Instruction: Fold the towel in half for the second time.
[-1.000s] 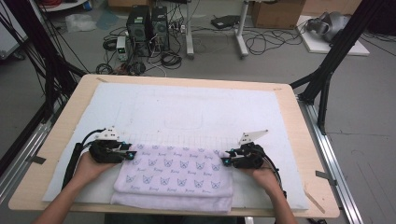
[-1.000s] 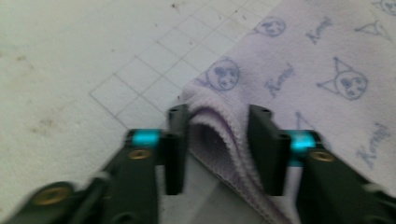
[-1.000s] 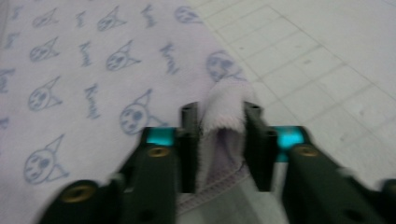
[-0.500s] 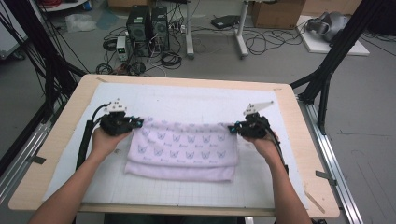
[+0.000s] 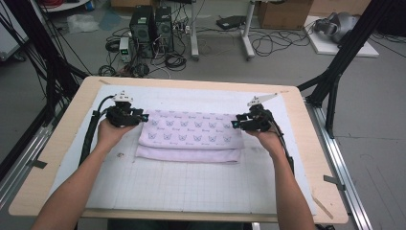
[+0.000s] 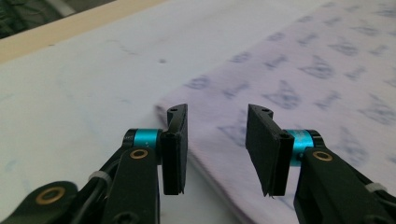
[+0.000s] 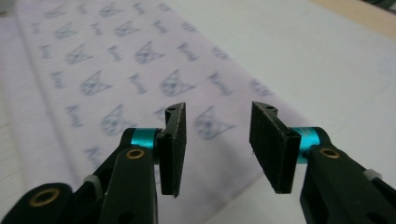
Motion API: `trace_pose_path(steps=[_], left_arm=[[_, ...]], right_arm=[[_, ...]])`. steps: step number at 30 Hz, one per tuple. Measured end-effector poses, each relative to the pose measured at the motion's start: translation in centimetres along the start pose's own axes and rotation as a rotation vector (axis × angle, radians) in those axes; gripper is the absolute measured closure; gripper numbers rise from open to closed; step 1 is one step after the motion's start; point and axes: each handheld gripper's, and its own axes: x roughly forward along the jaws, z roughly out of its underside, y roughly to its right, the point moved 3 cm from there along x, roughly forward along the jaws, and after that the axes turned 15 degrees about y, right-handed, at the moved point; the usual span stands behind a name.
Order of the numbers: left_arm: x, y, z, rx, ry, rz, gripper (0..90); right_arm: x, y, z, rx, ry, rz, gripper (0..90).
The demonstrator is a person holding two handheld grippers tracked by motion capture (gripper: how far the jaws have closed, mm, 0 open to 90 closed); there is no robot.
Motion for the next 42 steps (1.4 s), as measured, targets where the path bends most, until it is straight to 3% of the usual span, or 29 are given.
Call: trace_pose_path(steps=[3,6,10,12,18,21,23,26,31,36,39,42], left_arm=[[-0.9,2.0,0.6,0.031,0.007,0.082,60.3],[-1.9,3.8,1.6,0.061,0.001,0.145,62.5],[-2.7,4.9,3.2,0.08,-0.036,0.178,63.3],[-3.0,5.0,4.0,0.079,-0.059,0.191,63.2],[-3.0,4.8,5.1,0.098,-0.086,0.178,62.4],[-2.9,4.7,5.1,0.123,-0.088,0.152,76.7],[-3.0,4.4,5.0,0.114,-0.082,0.148,85.9],[-3.4,4.3,4.6,0.11,-0.062,0.134,87.2],[-4.6,4.5,3.2,0.118,-0.006,0.12,87.2],[-6.9,5.2,2.4,0.141,0.021,0.133,87.2],[-7.7,6.1,3.4,0.145,0.006,0.157,87.1],[-7.3,6.9,5.4,0.154,-0.071,0.172,83.8]], right_arm=[[-0.5,-1.6,1.3,-0.001,0.02,-0.032,60.7],[-0.9,-2.9,2.7,-0.017,-0.008,-0.056,62.2],[-1.6,-4.0,4.2,-0.028,-0.024,-0.067,64.4],[-1.8,-4.2,4.9,-0.018,-0.061,-0.082,61.8],[-2.0,-4.8,5.8,-0.071,-0.07,-0.08,61.1],[-1.8,-4.7,6.2,-0.053,-0.041,-0.071,74.4],[-1.8,-4.6,6.2,-0.042,-0.04,-0.066,84.2],[-1.9,-4.8,5.8,-0.062,-0.04,-0.069,86.9],[-3.1,-5.2,4.8,-0.065,0.018,-0.073,87.2],[-4.7,-6.5,3.6,-0.083,0.059,-0.104,87.2],[-5.1,-7.6,4.2,-0.104,0.034,-0.134,87.2],[-4.9,-8.0,6.0,-0.058,-0.01,-0.147,83.8]])
